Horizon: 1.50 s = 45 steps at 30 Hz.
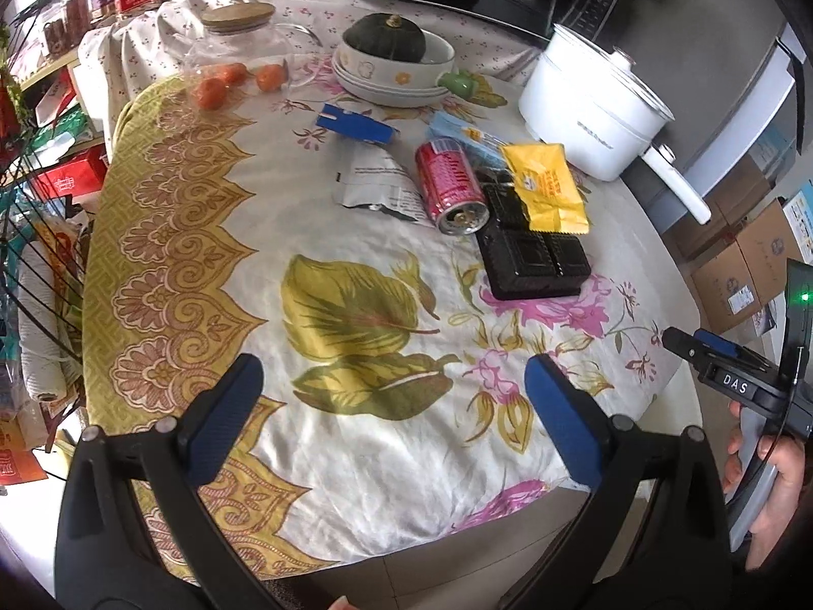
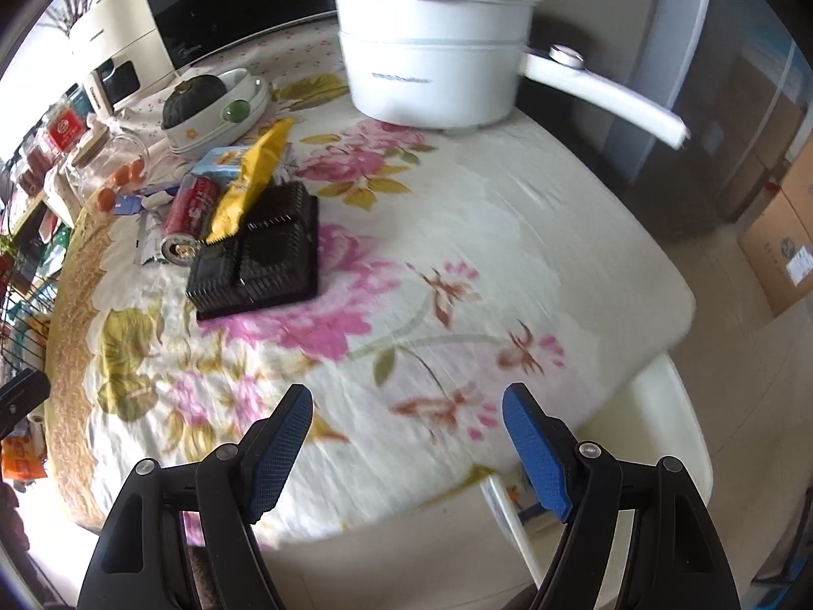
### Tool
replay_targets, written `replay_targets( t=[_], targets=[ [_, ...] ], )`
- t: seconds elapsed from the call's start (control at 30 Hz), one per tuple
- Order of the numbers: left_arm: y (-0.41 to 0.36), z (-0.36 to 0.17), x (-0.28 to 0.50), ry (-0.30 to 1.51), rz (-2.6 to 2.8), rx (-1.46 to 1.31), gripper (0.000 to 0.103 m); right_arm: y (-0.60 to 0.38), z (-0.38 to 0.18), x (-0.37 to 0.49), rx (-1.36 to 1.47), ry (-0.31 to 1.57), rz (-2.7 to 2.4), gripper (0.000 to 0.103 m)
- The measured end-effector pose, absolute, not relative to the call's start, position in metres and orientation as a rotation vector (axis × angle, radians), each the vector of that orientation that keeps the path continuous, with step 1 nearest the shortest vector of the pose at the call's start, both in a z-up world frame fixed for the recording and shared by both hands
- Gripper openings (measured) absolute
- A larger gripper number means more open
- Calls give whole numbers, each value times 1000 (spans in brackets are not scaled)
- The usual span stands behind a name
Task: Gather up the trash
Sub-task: 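Grasp the yellow bread packet with the right tool and lift it, then grasp the black plastic tray with the left tool while the right tool holds the packet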
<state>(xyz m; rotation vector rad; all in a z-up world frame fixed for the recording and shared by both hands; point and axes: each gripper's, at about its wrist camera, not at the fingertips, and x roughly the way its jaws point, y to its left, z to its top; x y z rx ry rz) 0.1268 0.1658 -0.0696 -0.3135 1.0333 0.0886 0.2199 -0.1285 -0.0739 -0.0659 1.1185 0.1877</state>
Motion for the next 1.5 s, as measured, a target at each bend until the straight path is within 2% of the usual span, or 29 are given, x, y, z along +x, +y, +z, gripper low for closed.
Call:
replay_targets(
  t=[0.4,0.87,0.97,1.1,1.17,1.2,1.23,1.27,1.5],
  targets=[
    [204,-58,136,986,198,-301,102,-36,-66,295,-84,1067,255,79],
    [218,-56,140,982,208,-357,102,23,-106,352,-154,1103,239,77],
    [218,-56,141,989,199,-362,102,25,-115,357,-173,1123,228,67],
    [220,-54,140,982,195,-374,102,19,-116,357,-154,1119,236,45],
    [220,-54,140,981,195,-377,102,15,-114,354,-166,1118,235,39],
    [220,-54,140,983,194,-377,102,13,-113,353,-167,1118,239,31],
    [219,-55,140,985,192,-377,102,10,-112,351,-167,1119,246,17],
    [217,-55,140,988,191,-376,102,5,-110,348,-169,1118,250,13],
    [196,-62,145,1017,141,-343,102,-36,-97,323,-166,1110,252,12]
  ],
)
